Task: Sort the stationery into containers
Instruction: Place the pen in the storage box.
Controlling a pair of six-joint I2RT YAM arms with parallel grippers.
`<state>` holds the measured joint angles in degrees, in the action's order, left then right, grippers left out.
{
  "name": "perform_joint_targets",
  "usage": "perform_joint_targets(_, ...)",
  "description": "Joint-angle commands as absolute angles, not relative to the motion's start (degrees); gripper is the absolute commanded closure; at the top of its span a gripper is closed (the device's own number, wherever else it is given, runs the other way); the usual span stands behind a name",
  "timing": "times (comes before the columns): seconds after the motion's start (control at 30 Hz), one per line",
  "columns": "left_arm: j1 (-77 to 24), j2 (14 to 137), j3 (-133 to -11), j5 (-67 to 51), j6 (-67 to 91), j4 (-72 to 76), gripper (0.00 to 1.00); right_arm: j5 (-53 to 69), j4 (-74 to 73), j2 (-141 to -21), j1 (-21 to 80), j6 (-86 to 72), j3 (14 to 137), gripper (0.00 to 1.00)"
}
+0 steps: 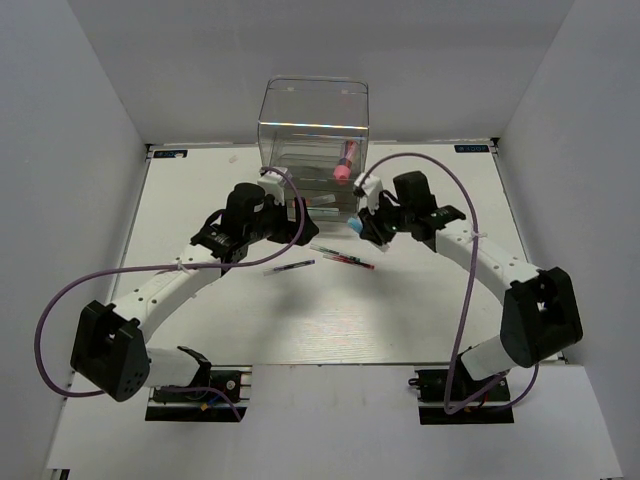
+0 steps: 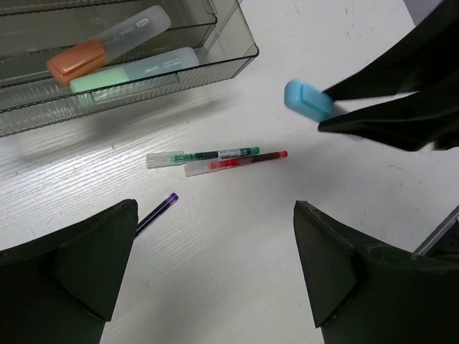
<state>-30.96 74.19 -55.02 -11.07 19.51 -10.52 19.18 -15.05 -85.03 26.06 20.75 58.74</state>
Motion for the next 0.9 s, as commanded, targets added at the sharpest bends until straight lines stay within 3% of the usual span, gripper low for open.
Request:
perform_joint_targets(0.0, -30.9, 74.4, -56.9, -9.4, 20.3, -11.5, 0.01, 25.2, -16.6, -84.7, 28.1, 30.5, 66.9, 1.00)
perform_joint_targets(0.37, -30.9, 74.9, -56.9, -6.7, 20.3, -12.0, 0.01, 18.7, -22.8, -100.7, 35.2, 48.5, 88.1, 0.98)
perform_joint_targets(0.87, -30.9, 75.4, -57.4, -5.5, 20.3, -12.6, 0.01, 9.5, -12.3, -112.4, 36.2, 55.6, 94.2, 0.98)
